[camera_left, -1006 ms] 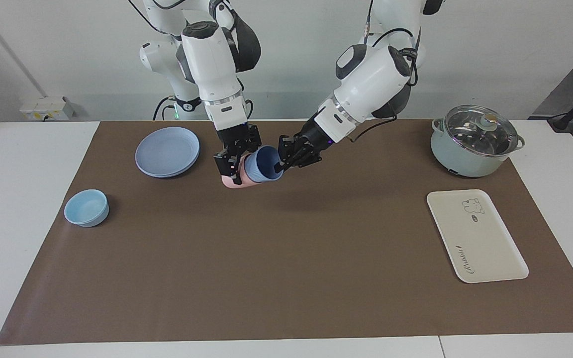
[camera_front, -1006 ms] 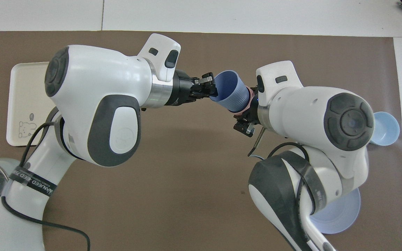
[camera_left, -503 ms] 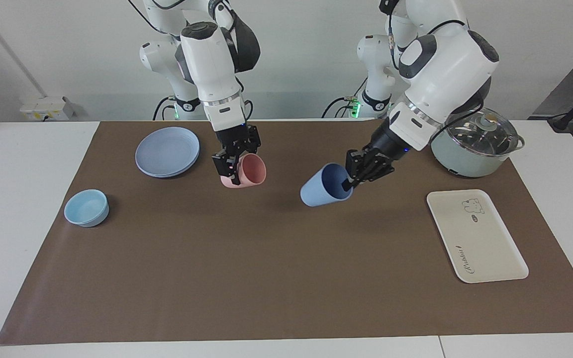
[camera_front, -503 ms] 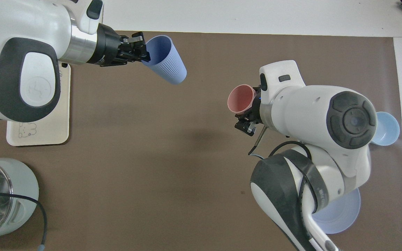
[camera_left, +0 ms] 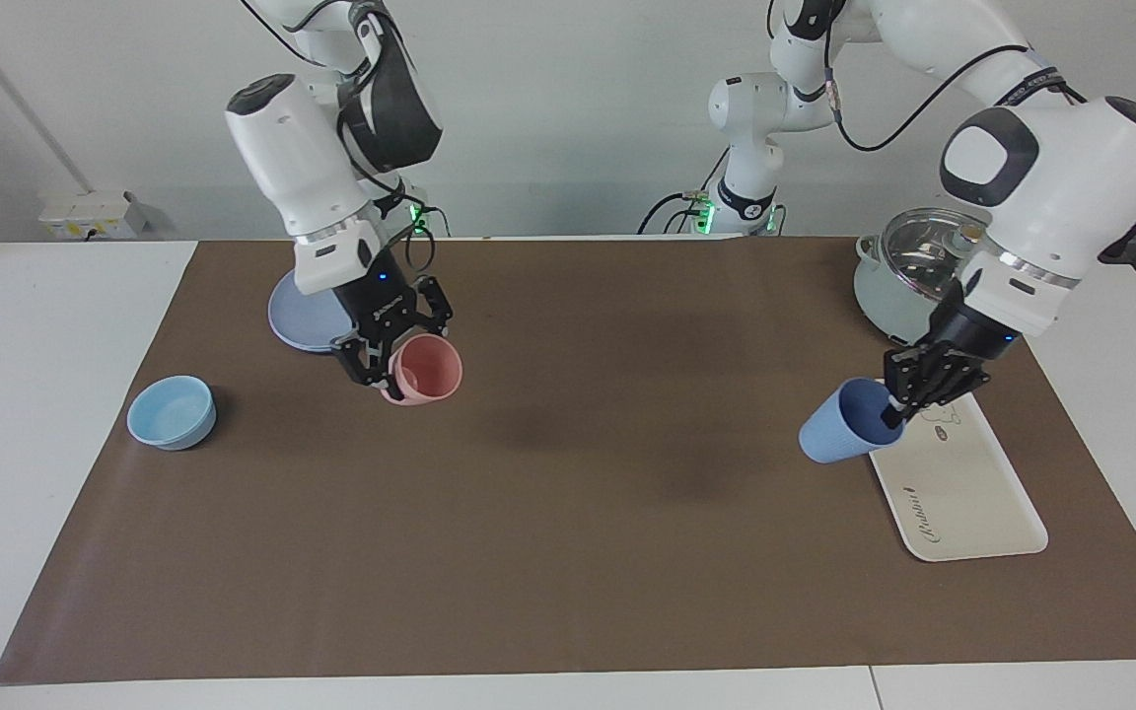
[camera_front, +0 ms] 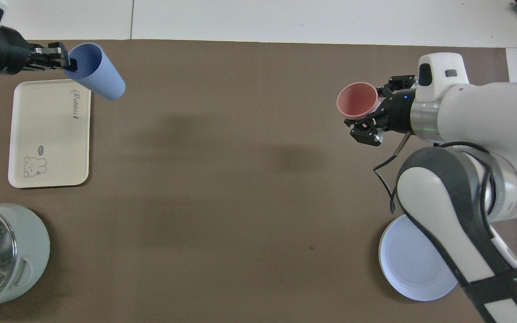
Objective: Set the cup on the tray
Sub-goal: 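Carry the blue cup over the tray while the right gripper lowers the pink cup, then lay the blue cup on the tray while the right gripper releases the pink cup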
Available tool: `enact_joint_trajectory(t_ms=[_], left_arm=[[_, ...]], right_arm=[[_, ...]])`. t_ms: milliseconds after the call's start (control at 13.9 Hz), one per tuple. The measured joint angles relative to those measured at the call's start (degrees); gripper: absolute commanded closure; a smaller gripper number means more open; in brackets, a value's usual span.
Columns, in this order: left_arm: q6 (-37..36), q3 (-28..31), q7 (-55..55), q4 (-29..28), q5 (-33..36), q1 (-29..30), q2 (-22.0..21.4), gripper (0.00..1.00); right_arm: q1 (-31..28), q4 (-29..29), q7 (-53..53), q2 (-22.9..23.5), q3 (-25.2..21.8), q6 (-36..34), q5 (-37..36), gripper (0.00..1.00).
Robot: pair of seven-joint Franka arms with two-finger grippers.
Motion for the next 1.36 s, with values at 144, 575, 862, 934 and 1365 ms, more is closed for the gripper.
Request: enact_joint_trajectory(t_ms=[144, 575, 862, 934, 1365], left_arm=[[1.69, 0.02, 7.73, -3.39, 0.01, 5.2, -1.08, 1.0], [15.7, -0.05, 20.14, -18.31, 0.01, 14.13, -3.85, 1.0], [18.65, -0.09, 20.11, -23.01, -2.72, 15.81, -2.56, 1.0], [19.54, -0.08, 20.17, -23.14, -4.4, 16.18, -1.74, 1.0], [24.2, -0.18, 20.37, -23.16, -5.99, 16.65, -0.54, 0.28]], right_arm=[[-5.55, -0.57, -18.01, 3.14, -0.12, 1.08, 16.57, 1.0], [-18.51, -0.83, -47.16, 12.29, -0.21, -5.8, 45.31, 1.0], [-24.01, -0.94, -67.48, 20.44, -0.23, -15.83, 56.02, 1.0], [-24.66, -0.81, -68.96, 21.86, -0.23, -16.79, 56.24, 1.0], [-25.0, -1.27, -70.27, 22.57, -0.2, -17.09, 56.26, 0.0]])
